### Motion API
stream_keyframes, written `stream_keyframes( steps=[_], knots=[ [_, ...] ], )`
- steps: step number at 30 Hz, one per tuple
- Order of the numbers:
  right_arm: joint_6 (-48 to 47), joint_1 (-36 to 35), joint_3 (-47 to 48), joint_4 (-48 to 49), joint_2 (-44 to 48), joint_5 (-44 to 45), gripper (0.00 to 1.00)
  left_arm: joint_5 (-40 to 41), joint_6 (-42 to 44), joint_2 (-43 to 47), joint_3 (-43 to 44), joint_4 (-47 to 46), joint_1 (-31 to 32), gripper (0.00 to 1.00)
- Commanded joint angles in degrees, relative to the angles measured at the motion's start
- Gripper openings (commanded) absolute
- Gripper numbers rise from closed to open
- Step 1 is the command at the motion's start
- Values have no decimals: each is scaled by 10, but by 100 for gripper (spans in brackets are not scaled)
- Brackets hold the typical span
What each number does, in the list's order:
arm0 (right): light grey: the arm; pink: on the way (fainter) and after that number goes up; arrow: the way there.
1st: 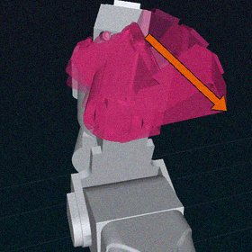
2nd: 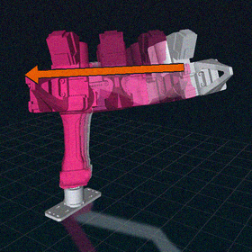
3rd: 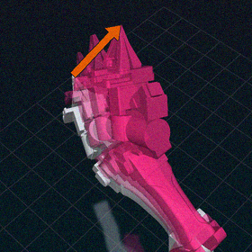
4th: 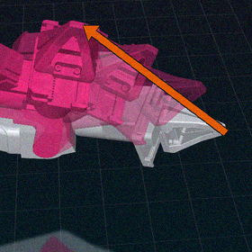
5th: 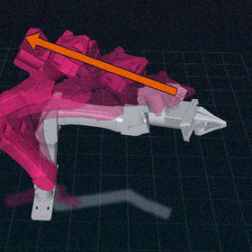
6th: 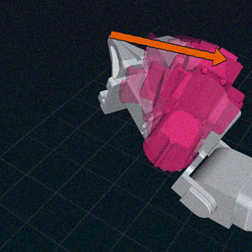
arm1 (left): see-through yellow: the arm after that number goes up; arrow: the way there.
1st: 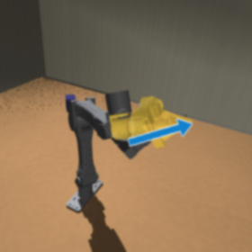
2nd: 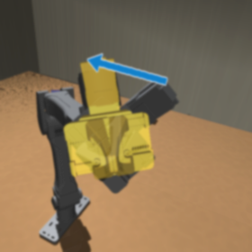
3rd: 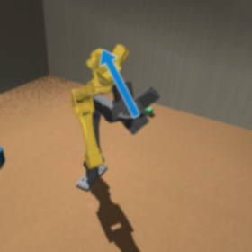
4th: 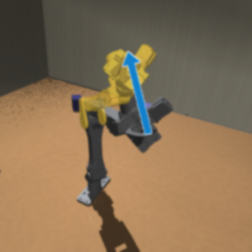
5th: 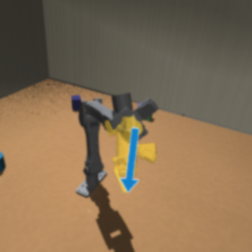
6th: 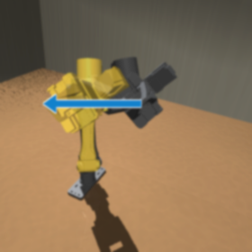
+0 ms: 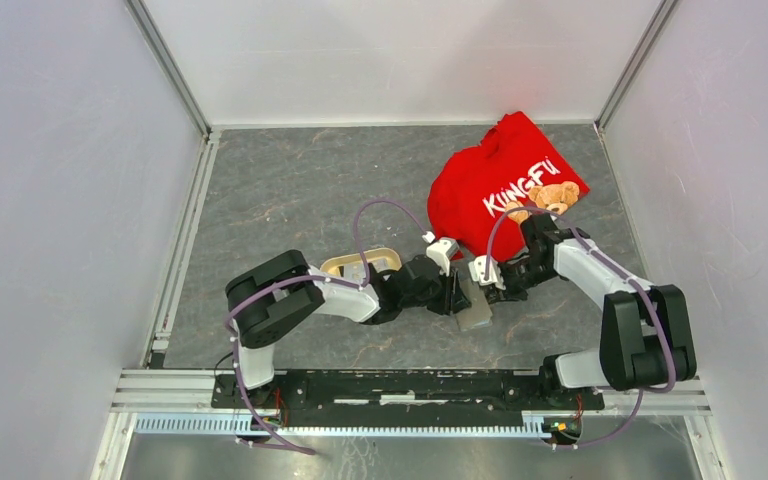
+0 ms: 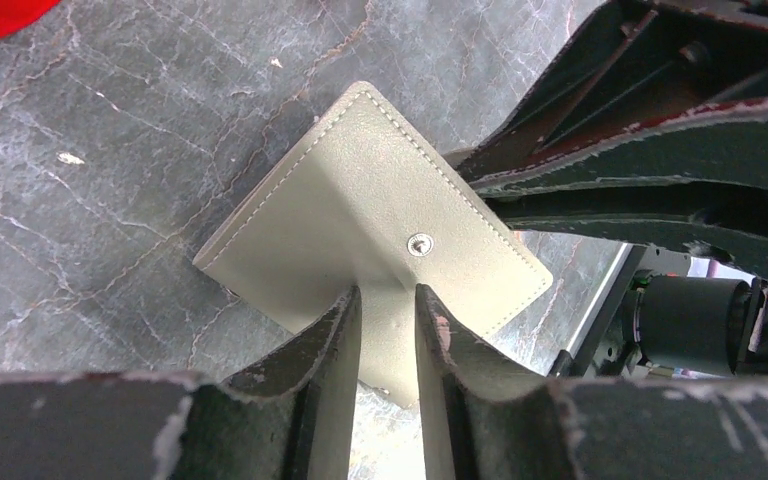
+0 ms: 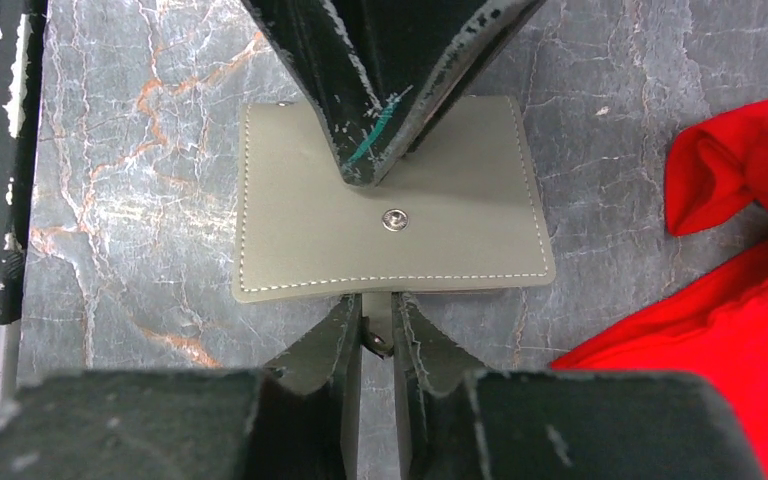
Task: Put the credit cards into the card holder
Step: Close the card holder at the center of the board.
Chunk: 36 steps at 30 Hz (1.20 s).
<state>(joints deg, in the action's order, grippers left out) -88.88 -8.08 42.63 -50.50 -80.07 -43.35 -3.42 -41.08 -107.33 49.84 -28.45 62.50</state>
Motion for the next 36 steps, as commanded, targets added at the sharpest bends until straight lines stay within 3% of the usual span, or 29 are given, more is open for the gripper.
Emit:
stream_keyframes(
  steps=[1, 10, 18, 25, 36],
  knots=[
    [-44, 4, 3, -26, 29, 1, 15, 6, 3, -29, -10, 27, -8, 34],
    [-66, 11, 2, -34, 20, 23, 14, -9, 22, -47, -6, 33, -18, 33],
    [-138, 39, -2, -47, 0, -1, 18, -16, 33, -58, -4, 55, -23, 32],
    [-252, 48, 22, -122, -24, -37, 18, -25, 43, -73, 18, 86, -23, 31],
    [-214, 48, 61, -107, -64, -13, 24, -30, 60, -87, 39, 120, -23, 30]
  ],
)
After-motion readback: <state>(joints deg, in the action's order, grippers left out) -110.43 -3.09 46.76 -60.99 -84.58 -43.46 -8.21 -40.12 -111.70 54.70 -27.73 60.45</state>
